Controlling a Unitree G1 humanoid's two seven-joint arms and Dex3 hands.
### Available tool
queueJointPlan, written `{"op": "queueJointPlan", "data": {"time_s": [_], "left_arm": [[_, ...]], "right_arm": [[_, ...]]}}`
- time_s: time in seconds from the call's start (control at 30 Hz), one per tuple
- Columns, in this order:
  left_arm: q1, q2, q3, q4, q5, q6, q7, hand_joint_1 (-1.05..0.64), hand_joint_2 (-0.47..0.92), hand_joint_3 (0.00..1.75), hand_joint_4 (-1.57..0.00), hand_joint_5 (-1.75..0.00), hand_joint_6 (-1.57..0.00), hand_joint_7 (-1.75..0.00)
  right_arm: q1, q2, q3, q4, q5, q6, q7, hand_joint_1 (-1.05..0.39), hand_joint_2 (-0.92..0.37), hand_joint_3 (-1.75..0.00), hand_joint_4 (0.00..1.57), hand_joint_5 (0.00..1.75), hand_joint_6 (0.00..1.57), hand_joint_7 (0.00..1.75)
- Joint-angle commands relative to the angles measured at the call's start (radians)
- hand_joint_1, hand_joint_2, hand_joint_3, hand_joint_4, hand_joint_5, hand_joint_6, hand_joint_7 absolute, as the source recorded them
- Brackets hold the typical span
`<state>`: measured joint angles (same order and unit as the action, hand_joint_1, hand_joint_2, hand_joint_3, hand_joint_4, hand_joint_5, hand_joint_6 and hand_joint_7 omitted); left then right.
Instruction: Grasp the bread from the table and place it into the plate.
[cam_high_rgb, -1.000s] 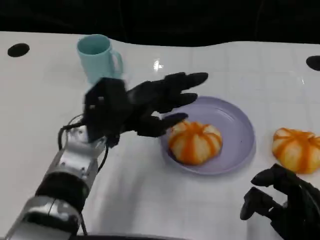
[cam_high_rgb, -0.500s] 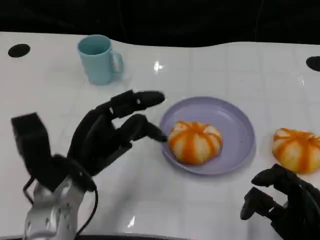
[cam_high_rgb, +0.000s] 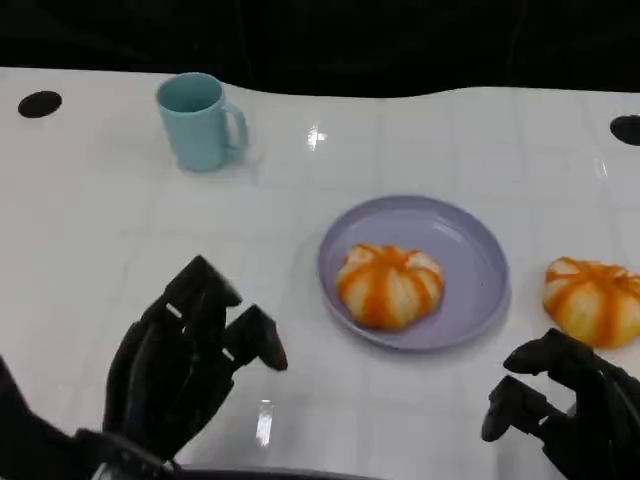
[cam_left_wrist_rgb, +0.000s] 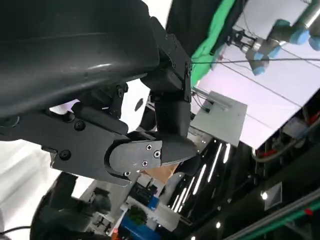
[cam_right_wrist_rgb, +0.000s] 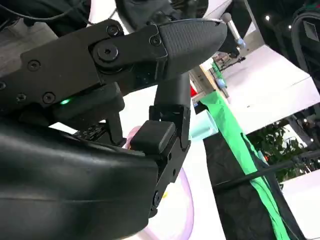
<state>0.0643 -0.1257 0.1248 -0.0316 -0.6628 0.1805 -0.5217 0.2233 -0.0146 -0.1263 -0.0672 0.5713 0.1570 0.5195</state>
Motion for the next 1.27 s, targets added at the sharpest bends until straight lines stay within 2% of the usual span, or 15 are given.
{"op": "queueJointPlan", "data": {"time_s": [0.03, 0.33, 0.93, 1.27], "left_arm": [[0.08, -0.013, 0.007, -0.034, -0.029, 0.014, 0.017, -0.55, 0.92, 0.47, -0.74, -1.75, -0.53, -1.75], [0.146, -0.012, -0.01, -0.047, 0.027, 0.003, 0.077, -0.53, 0.92, 0.44, -0.78, -1.75, -0.55, -1.75], [0.105, 0.002, 0.004, 0.026, 0.043, -0.035, 0.064, -0.52, 0.92, 0.39, -0.8, -1.75, -0.57, -1.75], [0.099, -0.002, -0.001, 0.047, 0.049, -0.062, 0.051, -0.52, 0.92, 0.4, -0.8, -1.75, -0.57, -1.75]], "right_arm": [[0.007, -0.019, -0.013, -0.014, 0.01, 0.002, 0.009, -0.53, -0.92, -0.22, 0.77, 1.49, 0.85, 0.91], [0.011, -0.018, -0.014, -0.027, 0.014, 0.012, -0.003, -0.52, -0.92, -0.22, 0.76, 1.49, 0.85, 0.91], [-0.006, -0.022, -0.027, 0.008, 0.007, -0.011, 0.012, -0.53, -0.92, -0.21, 0.76, 1.49, 0.86, 0.9], [-0.002, -0.019, -0.027, 0.006, 0.002, -0.005, -0.003, -0.54, -0.92, -0.2, 0.76, 1.52, 0.83, 1.01]]}}
